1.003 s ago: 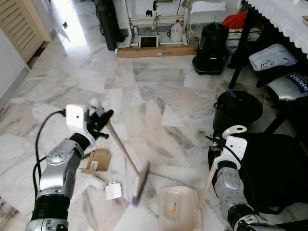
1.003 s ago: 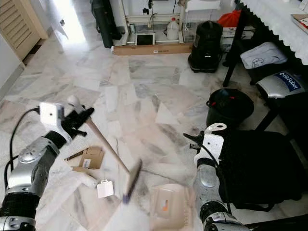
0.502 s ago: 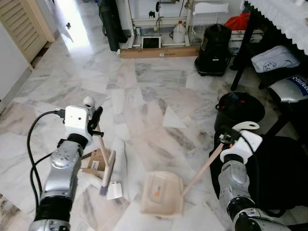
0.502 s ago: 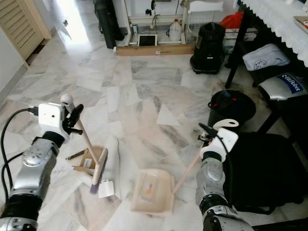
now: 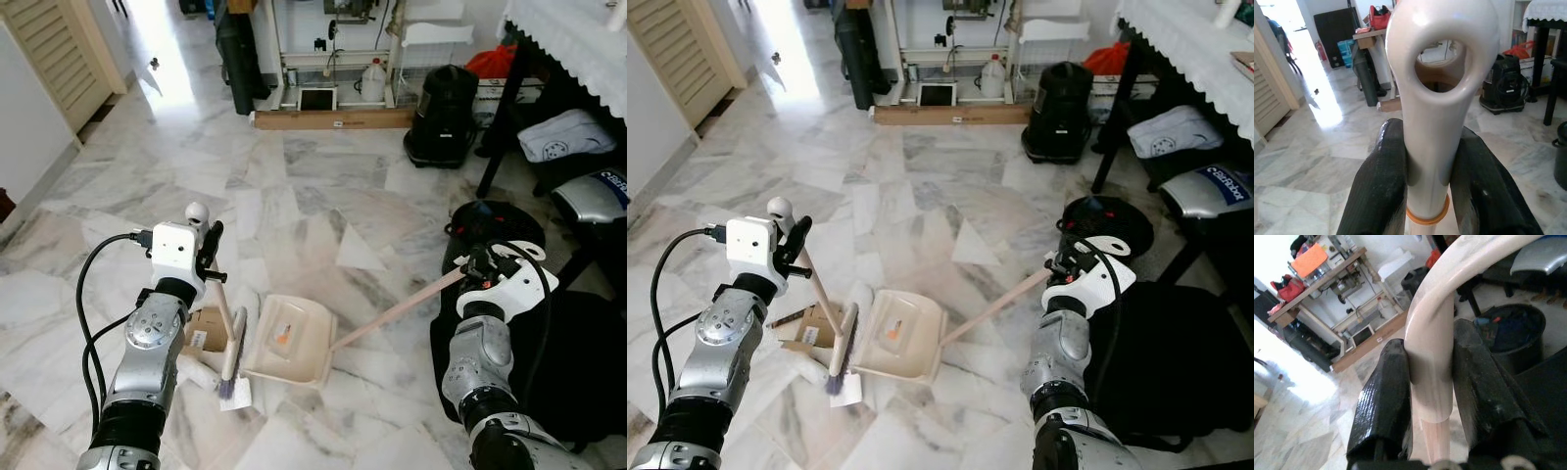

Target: Sweep floor

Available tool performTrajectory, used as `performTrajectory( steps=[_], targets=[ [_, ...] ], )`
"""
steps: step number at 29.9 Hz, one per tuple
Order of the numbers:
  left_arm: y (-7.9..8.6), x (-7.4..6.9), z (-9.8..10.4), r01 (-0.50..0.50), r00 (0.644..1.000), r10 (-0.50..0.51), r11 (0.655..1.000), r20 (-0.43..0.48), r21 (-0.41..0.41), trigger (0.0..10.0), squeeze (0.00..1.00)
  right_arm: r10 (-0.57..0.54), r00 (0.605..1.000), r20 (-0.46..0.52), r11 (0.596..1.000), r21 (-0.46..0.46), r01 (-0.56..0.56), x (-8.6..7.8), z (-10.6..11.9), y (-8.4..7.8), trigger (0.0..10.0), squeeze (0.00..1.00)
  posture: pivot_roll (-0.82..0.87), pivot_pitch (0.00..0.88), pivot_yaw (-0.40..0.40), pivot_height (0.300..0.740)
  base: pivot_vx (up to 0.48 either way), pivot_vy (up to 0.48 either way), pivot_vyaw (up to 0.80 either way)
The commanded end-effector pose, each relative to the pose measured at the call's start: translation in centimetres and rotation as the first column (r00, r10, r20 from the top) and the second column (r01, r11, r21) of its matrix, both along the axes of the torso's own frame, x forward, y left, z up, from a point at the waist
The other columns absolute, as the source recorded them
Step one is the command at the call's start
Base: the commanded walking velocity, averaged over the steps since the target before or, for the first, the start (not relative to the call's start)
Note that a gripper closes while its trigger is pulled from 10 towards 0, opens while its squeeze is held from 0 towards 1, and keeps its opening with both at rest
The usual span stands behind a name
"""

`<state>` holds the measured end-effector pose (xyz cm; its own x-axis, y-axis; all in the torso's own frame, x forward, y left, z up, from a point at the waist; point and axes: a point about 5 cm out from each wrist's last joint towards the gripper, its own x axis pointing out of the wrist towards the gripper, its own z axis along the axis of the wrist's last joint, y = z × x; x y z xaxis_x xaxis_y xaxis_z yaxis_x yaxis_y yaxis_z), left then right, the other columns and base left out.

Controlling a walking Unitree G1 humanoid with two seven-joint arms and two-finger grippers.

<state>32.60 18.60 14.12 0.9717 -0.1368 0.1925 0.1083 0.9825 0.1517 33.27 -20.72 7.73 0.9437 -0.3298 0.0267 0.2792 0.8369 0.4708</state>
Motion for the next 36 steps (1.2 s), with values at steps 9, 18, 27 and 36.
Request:
performTrajectory(
  steps=[9, 18, 27, 36],
  targets=[
    [0.4, 0.3, 0.3, -0.020, 0.999, 0.015, 0.984, 0.035, 0.176, 10.0, 0.00, 0.047, 0.999, 0.016, 0.996, -0.076, -0.046, 0.2, 0.5, 0.7, 10.0, 0.00, 0.07, 0.000, 0.040, 0.740, 0.000, 0.000, 0.00],
    [-0.3, 0.0, 0.3, -0.007, 0.999, 0.002, 0.996, 0.050, 0.092, 10.0, 0.00, 0.041, 0.998, 0.044, 0.993, -0.113, -0.035, 0.1, 1.0, 0.6, 10.0, 0.00, 0.07, 0.010, 0.042, 0.740, 0.000, 0.000, 0.00],
    [0.0, -0.5, 0.0, -0.059, 0.996, 0.055, 0.997, 0.068, 0.058, 10.0, 0.00, 0.055, 0.993, 0.108, 0.986, -0.161, -0.037, 0.3, 2.2, 0.8, 10.0, 0.00, 0.06, 0.013, 0.045, 0.740, 0.000, 0.000, 0.00],
    [-1.0, -0.4, 0.1, -0.065, 0.994, 0.064, 0.998, 0.086, 0.008, 10.0, 0.00, 0.073, 0.989, 0.127, 0.959, -0.280, -0.035, -0.1, 3.1, 0.0, 10.0, 0.00, 0.03, 0.000, 0.025, 0.740, 0.000, 0.000, 0.00]
  ],
)
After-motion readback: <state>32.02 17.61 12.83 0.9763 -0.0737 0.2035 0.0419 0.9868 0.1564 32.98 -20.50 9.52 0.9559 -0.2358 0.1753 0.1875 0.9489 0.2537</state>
